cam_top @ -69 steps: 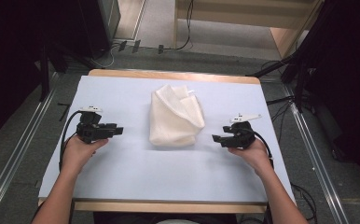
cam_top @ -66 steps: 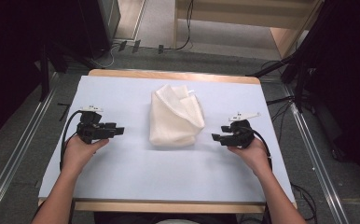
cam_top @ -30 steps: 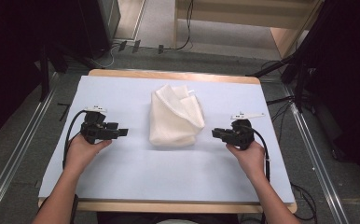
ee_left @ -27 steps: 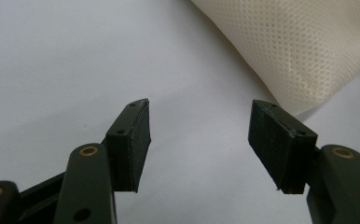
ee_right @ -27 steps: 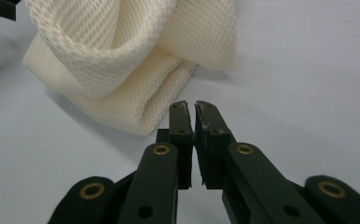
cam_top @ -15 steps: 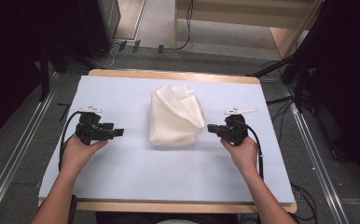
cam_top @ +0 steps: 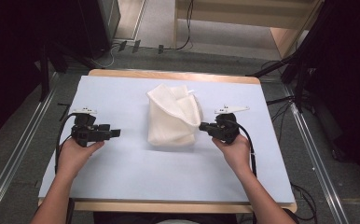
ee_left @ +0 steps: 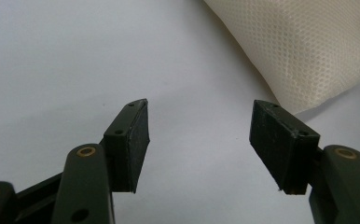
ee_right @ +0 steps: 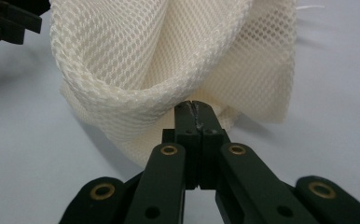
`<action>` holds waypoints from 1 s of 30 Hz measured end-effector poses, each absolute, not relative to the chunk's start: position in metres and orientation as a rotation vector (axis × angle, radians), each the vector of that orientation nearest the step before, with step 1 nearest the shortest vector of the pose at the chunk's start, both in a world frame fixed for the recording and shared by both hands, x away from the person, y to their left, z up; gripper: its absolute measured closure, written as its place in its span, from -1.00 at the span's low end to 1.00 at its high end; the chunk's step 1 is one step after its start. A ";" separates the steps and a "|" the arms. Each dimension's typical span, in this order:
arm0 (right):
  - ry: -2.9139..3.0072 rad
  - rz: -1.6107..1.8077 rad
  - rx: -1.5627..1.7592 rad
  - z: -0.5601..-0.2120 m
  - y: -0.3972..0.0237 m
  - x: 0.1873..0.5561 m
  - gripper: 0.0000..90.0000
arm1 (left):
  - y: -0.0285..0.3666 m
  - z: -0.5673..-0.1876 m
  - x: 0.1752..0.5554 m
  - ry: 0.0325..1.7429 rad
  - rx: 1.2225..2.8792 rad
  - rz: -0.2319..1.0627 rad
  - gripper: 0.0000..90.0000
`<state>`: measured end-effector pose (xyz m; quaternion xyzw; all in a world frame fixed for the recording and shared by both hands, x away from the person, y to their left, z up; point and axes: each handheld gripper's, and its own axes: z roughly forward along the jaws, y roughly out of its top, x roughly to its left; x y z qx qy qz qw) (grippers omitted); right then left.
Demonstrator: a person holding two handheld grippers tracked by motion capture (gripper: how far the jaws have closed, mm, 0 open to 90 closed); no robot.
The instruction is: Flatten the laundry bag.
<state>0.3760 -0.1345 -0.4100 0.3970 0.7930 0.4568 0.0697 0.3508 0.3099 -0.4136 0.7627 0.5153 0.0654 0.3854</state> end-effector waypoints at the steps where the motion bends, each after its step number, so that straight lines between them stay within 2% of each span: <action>1: 2.386 1.389 1.181 -0.408 -0.130 0.376 1.00 | 0.311 -0.413 0.350 1.315 1.943 0.166 -0.14; 19: 2.438 1.451 1.014 -0.398 -0.073 0.376 1.00 | 0.335 -0.408 0.334 1.362 1.897 0.238 -0.14; 30: 2.498 1.440 0.928 -0.404 -0.032 0.380 1.00 | 0.349 -0.407 0.327 1.390 1.846 0.230 -0.14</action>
